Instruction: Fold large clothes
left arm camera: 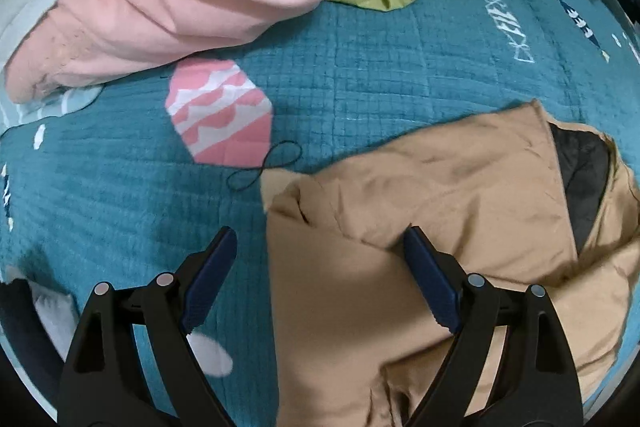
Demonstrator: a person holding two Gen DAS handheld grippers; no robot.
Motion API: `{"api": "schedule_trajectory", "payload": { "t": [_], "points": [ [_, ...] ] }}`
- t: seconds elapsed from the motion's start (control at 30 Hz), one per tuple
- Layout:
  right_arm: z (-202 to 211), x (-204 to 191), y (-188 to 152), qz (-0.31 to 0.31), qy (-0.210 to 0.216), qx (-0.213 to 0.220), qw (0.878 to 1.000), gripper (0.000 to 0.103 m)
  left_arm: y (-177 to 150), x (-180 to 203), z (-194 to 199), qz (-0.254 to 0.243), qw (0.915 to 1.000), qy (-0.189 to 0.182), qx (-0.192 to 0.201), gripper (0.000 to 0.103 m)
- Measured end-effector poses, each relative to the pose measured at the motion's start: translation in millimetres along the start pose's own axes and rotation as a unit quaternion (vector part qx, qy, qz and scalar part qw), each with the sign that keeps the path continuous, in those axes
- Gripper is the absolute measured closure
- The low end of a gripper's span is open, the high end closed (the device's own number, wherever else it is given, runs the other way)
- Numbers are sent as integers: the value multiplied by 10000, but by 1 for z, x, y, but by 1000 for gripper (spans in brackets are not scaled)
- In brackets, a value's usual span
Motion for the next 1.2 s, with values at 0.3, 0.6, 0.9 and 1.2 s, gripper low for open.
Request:
{"api": "schedule_trajectory", "payload": {
  "t": [0.3,0.6,0.9,1.2],
  "points": [
    [-27,-8,-11,587,-648,-310,9957,16,-1,-12,-6,146,9966,-802,72,50],
    [-21,-8,-23,789,-959,17,9923,49,-32,18,19,-1223,9853,280,1157,75],
    [12,-9,-37,926,-954,251,9908,74,-32,11,51,-1036,9871,114,1212,76],
    [50,-24,-51,1030,-891,502,9894,79,-39,13,87,-1082,9832,155,1459,76]
  ]
}}
Point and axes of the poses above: each gripper's, at about its wrist camera, not at the fingertips, and z roughly against the way its jaws point, x to its right, y to its top, the point moved 4 cm from there along -z, roughly the way its jaws point, and after that the axes turned 8 degrees about z, right-handed, at the moved point
